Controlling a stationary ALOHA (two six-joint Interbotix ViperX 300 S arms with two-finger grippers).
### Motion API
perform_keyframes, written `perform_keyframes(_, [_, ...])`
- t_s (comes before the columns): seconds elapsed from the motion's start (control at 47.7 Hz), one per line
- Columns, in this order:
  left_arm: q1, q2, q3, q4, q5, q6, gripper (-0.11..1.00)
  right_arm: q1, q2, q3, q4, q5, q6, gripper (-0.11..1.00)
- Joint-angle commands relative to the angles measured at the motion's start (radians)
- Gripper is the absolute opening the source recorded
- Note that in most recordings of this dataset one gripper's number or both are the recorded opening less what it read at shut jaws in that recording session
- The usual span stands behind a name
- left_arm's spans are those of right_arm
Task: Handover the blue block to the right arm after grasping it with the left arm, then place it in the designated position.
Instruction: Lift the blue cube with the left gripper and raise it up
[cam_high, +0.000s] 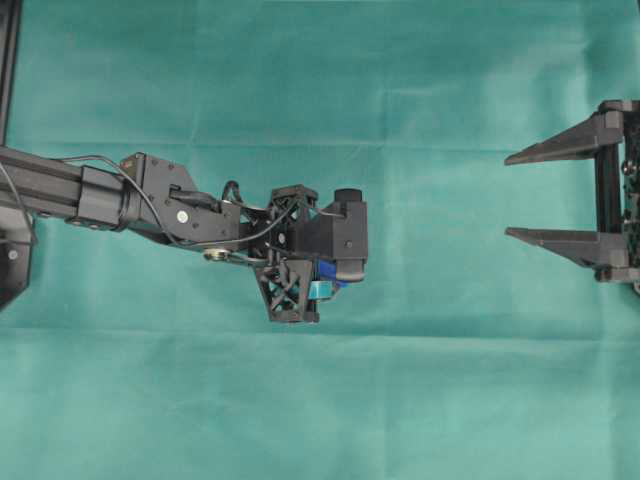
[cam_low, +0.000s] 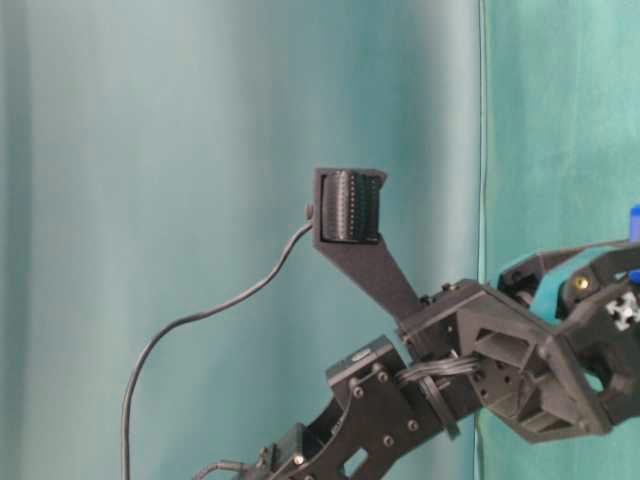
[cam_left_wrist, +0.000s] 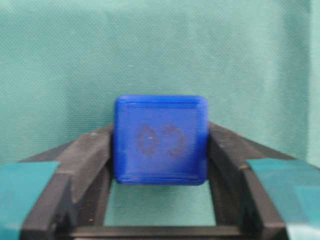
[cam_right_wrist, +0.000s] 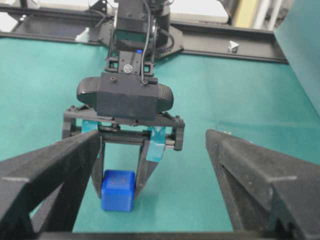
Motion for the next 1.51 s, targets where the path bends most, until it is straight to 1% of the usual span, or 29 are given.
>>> perform_keyframes(0.0, [0.0,-0.021,-0.009,-0.002,-0.006,-0.002,0.46,-0.002,0.005,-0.023,-0.002,-0.005,-0.002,0.93])
perform_keyframes(0.482, [0.005,-0.025,-0.012,-0.002,-0.005,-0.002,0.46,-0.002,0.009,-0.023,-0.002,-0.003,-0.002,0.93])
perform_keyframes(0.818, [0.006,-0.064,-0.015,-0.002,0.02,-0.002,0.46,-0.002,0.009,-0.025,-0.002,-0.003,-0.002,0.93])
perform_keyframes(0.986, [0.006,-0.106,-0.018,-0.002,0.043,-0.002,0.46,-0.002,0.008,-0.025,0.0,-0.003,-0.002,0.93])
perform_keyframes(1.174, [0.006,-0.192,-0.018,-0.002,0.061,-0.002,0.46,-0.002,0.008,-0.026,-0.002,-0.003,-0.002,0.93])
perform_keyframes(1.489, [0.006,-0.31,-0.044,0.0,0.147,-0.002,0.47,-0.002,0.008,-0.028,-0.002,-0.003,-0.002,0.93])
